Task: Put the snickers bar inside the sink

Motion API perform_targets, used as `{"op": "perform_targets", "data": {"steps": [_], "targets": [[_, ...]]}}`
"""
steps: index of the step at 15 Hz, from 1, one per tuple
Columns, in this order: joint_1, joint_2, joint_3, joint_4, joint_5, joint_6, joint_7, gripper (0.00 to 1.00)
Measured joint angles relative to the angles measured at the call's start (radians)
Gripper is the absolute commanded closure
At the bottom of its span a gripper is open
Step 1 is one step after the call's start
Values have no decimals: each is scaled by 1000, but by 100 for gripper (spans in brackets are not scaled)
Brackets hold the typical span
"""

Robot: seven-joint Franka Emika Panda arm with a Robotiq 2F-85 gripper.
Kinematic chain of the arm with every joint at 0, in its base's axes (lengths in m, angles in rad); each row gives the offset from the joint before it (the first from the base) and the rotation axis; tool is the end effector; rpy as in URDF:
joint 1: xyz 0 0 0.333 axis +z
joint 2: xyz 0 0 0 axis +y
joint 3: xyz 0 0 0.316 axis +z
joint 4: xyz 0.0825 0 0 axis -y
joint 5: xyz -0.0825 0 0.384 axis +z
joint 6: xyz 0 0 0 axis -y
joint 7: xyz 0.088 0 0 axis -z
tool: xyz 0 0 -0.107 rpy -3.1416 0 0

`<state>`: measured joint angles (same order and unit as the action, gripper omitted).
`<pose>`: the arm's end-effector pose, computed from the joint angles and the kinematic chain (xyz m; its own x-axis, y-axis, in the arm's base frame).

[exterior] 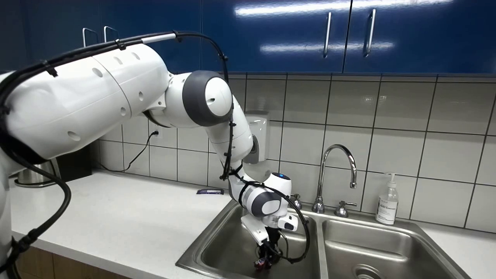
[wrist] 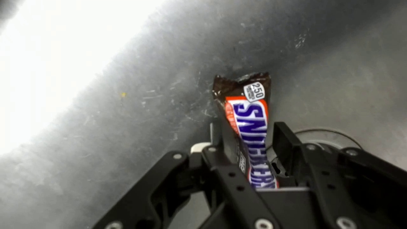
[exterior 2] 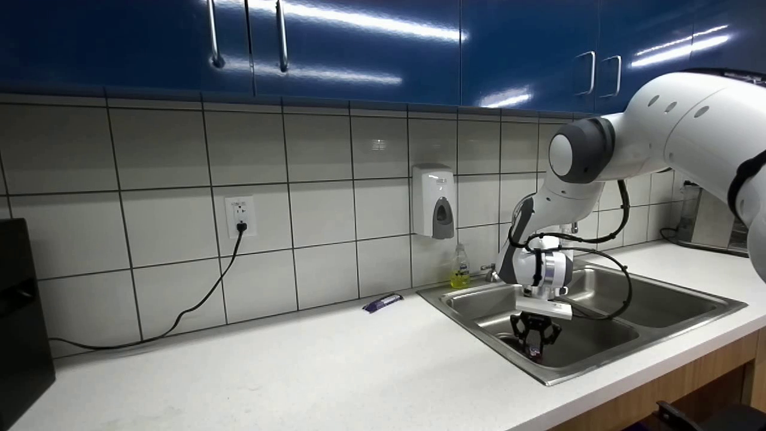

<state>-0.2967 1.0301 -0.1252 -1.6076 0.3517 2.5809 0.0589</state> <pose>0.5968 -0.2680 0.0209 0.7484 -0.6613 -0.0506 -0.6632 -0.7458 -0.0630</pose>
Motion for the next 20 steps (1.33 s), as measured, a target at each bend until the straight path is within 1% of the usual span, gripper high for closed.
{"op": "perform_targets", "data": {"steps": [1, 3, 9, 12, 15, 17, 20], "targets": [[0, 0, 0, 2, 0, 0, 2, 14], [0, 0, -1, 9, 0, 0, 4, 1], [8, -38, -1, 14, -12, 1, 12, 0], [22, -84, -7, -5, -56, -14, 14, 0], [67, -150, -49, -62, -139, -44, 23, 0], [102, -205, -73, -121, -192, -65, 24, 0], [141, -300, -83, -228, -258, -99, 24, 0]]}}
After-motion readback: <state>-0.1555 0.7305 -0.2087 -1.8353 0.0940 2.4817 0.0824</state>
